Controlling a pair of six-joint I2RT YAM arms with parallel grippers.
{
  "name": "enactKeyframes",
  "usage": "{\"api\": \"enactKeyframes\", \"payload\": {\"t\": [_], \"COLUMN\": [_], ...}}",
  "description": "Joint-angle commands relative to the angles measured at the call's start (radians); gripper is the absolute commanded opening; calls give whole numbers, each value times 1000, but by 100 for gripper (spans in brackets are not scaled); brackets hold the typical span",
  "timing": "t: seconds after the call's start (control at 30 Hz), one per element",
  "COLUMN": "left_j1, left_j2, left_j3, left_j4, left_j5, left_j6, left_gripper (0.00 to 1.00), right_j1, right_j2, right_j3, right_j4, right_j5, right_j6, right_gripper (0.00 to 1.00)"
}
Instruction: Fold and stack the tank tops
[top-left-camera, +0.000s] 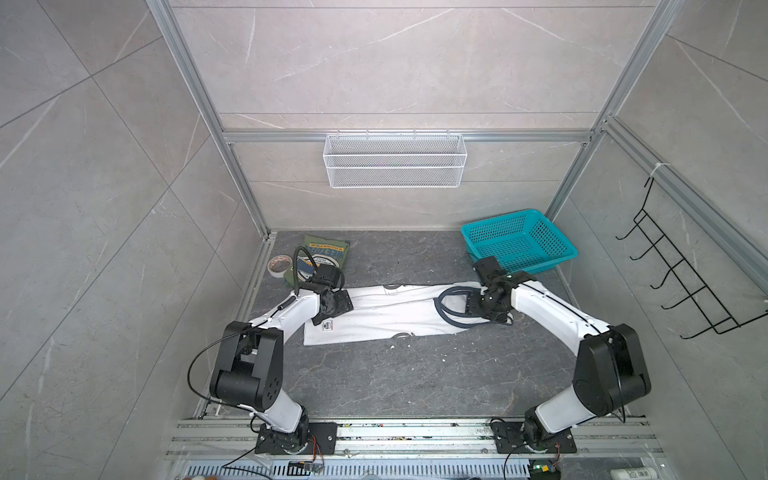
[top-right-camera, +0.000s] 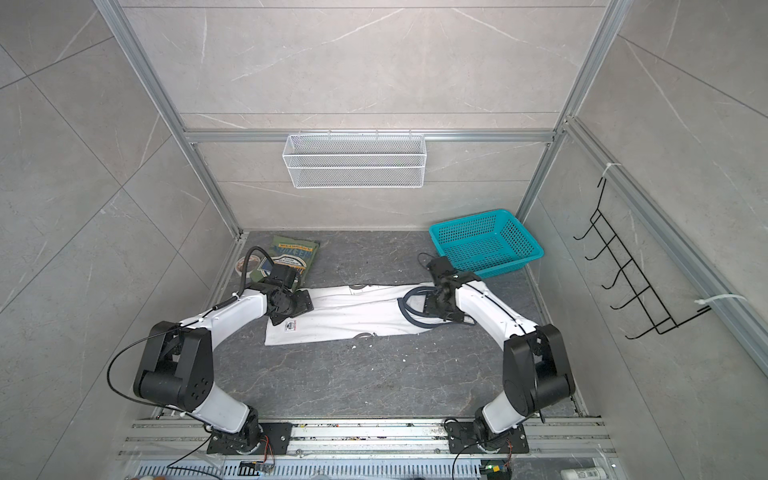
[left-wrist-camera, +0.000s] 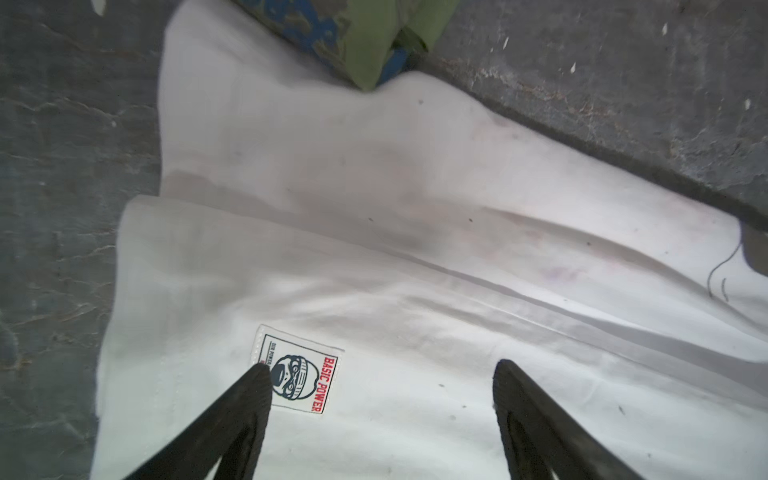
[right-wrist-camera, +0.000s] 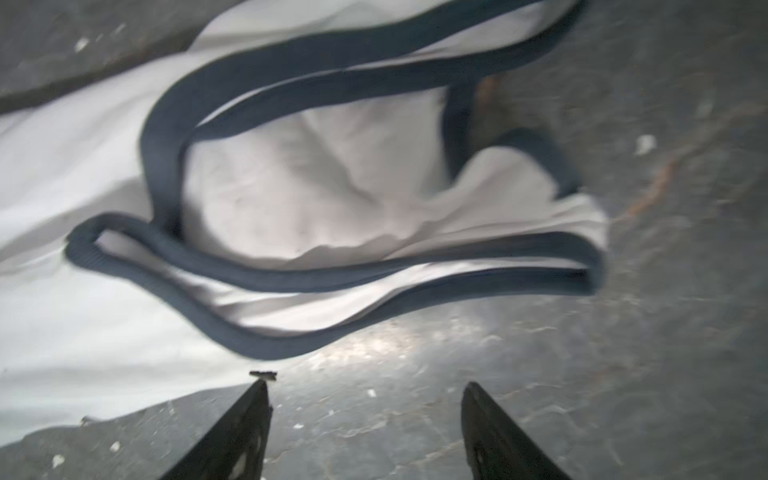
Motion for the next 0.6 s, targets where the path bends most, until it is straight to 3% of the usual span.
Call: {"api": "enactKeyframes", "payload": {"t": [0.0, 0.3, 0.57], "left_j1": [-22, -153, -339], "left_j2": [71, 161, 1], "left_j3": [37, 2, -219], "left_j4": [-24, -116, -149], "left_j5": [42, -68, -110], "left_j6": [35, -40, -209], "left_gripper": [86, 86, 86], "right_j1": [60, 66, 109], "right_j2": [116, 420, 557], "right_j3": [45, 284, 434], "right_j4": [39, -37, -100], "right_j5": [-23, 39, 73], "right_j6": [54, 7, -84], "right_gripper": [73, 71, 68]}}
